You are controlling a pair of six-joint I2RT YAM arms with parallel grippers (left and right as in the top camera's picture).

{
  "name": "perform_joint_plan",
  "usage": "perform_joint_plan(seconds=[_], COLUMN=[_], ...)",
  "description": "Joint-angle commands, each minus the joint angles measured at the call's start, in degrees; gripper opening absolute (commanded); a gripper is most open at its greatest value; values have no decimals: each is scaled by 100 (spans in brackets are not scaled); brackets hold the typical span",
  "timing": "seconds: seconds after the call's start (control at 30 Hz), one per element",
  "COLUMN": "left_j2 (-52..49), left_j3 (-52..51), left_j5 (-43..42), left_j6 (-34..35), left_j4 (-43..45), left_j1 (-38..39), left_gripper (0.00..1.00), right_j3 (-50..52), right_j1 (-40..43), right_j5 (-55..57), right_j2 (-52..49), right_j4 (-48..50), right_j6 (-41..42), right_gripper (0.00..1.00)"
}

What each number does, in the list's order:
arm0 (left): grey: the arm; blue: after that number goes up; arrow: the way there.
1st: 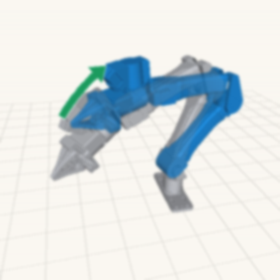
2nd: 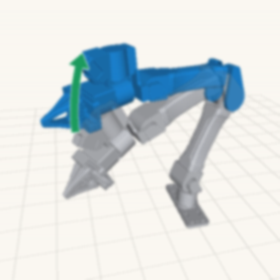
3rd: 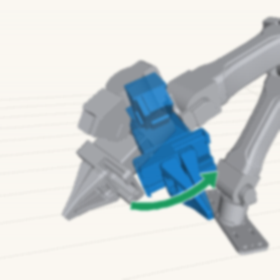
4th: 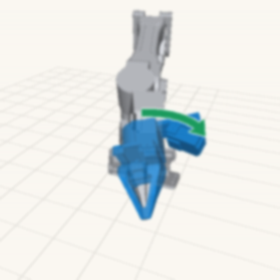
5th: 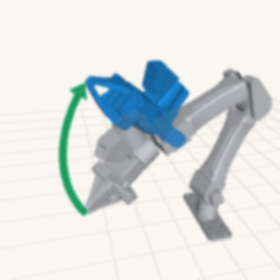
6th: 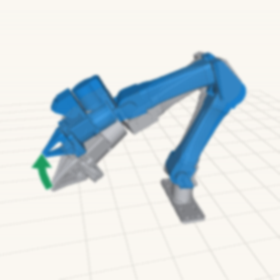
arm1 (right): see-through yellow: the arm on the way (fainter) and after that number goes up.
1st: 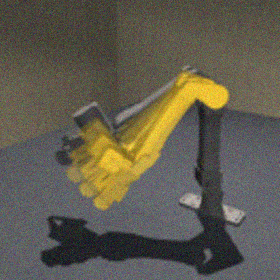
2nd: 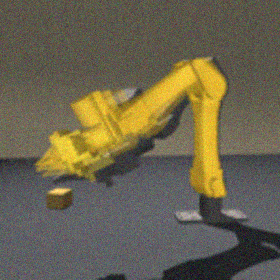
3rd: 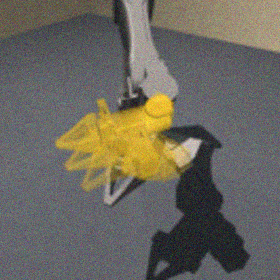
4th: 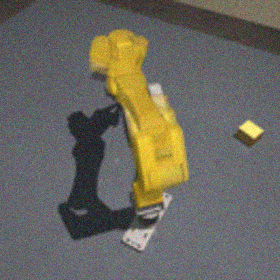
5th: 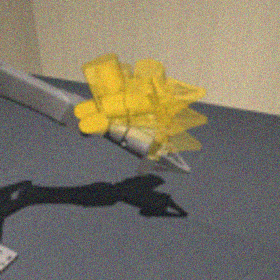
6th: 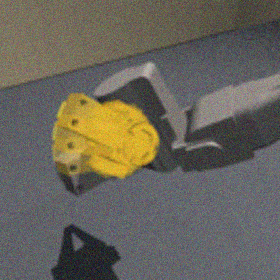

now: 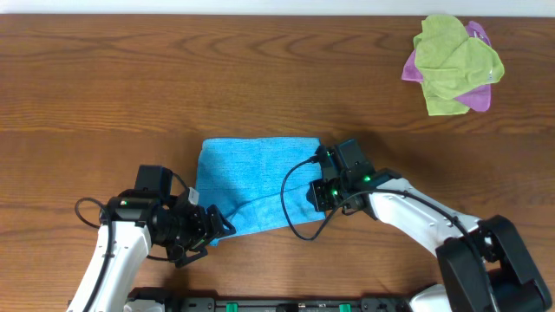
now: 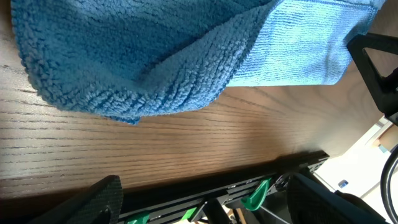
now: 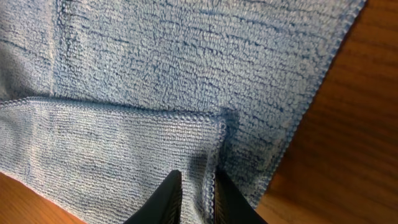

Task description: Fold the cloth

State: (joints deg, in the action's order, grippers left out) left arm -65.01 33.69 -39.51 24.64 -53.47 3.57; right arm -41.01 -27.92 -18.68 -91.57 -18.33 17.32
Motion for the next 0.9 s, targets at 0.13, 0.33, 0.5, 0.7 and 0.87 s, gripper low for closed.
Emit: perform_joint_plan(seconds=[0.13, 0.33, 0.5, 0.7, 0.87], left_j2=[31, 31, 31, 31, 31], left_j3=[136, 136, 136, 136, 136], left_j5=[-55, -61, -63, -57, -57], left_j6=[2, -24, -70, -188, -267], left_j4=[22, 20, 17, 20, 22], left_j1=[-90, -291, -433, -568, -706], left_gripper=[86, 87, 89, 89, 90], right_j3=[48, 48, 48, 46, 46], right_j1=[20, 20, 20, 20, 11], right_j5=[-131, -125, -129, -564, -621], right_j2=[-39, -39, -39, 52, 398], right_j4=[-22, -48, -59, -149, -612], right_j6=[-66, -68, -68, -133, -177], right_gripper=[17, 15, 1, 1, 1])
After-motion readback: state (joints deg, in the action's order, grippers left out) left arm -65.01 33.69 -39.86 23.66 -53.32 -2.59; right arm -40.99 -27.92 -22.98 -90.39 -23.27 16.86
